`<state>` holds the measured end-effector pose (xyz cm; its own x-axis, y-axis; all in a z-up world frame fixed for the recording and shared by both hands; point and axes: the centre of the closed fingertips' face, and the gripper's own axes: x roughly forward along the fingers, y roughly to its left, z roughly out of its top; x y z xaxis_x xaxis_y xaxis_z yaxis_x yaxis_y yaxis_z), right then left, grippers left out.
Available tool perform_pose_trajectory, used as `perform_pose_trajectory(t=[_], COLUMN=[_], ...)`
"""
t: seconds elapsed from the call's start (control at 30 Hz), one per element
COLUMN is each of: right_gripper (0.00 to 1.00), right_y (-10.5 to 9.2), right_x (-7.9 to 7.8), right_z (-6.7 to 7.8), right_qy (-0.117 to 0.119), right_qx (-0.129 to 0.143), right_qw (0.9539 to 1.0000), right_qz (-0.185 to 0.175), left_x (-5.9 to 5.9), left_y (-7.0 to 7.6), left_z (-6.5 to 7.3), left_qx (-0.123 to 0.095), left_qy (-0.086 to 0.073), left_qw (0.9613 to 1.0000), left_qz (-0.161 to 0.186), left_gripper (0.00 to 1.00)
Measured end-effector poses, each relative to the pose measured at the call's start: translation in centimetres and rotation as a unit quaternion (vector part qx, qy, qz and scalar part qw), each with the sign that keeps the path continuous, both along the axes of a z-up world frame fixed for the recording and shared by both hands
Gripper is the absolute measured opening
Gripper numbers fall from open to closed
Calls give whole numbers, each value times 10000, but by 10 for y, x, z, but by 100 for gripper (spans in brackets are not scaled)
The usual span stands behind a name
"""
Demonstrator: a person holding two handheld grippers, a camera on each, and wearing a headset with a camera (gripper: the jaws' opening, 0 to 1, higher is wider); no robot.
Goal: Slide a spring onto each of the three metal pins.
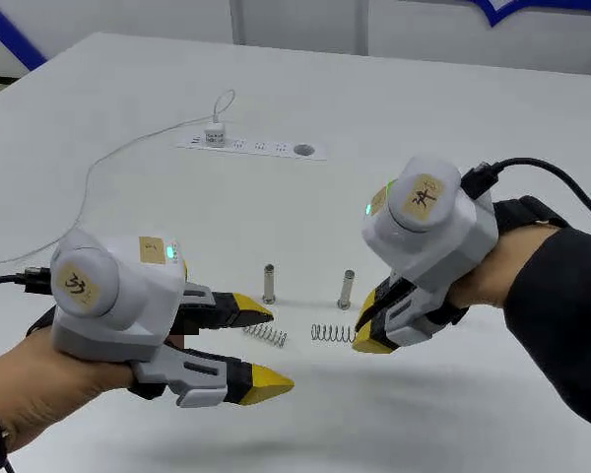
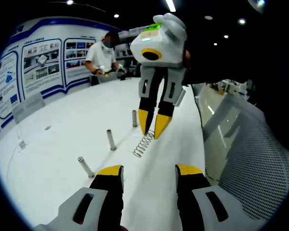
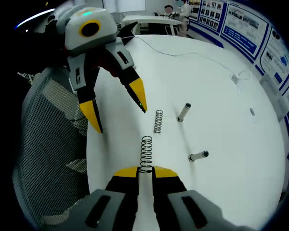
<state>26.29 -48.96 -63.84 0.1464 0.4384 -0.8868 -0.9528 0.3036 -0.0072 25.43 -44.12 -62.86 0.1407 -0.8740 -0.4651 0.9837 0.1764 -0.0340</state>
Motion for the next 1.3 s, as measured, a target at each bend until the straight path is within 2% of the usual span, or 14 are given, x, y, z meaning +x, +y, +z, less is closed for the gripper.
perform_pose_trajectory(t=[0.13,0.4,0.77,0.9,1.0,1.3], right_gripper=[11,11,11,11,11,11], right_y=[11,23,31,34,38,57], right_x=[-10,-20,-28,-28,-27,-24], right_z=[8,12,13,20,27,42], right_qy=[31,68,167,113,81,-203], right_qx=[83,13,1,68,217,521], right_qw=[9998,9991,9982,9981,9980,9965], right_qz=[153,417,578,602,588,627], left_x=[-1,-7,-12,-12,-11,-11], left_y=[-4,-9,-13,-13,-13,-13], left_z=[-2,-2,-3,-4,-4,-4], left_qx=[7,12,-1,11,15,-23], left_qy=[-54,-185,-359,-341,-334,-290], left_qw=[9999,9993,9981,9982,9983,9986], left_qz=[-108,-327,-492,-495,-475,-446], left_gripper=[41,34,14,13,12,12])
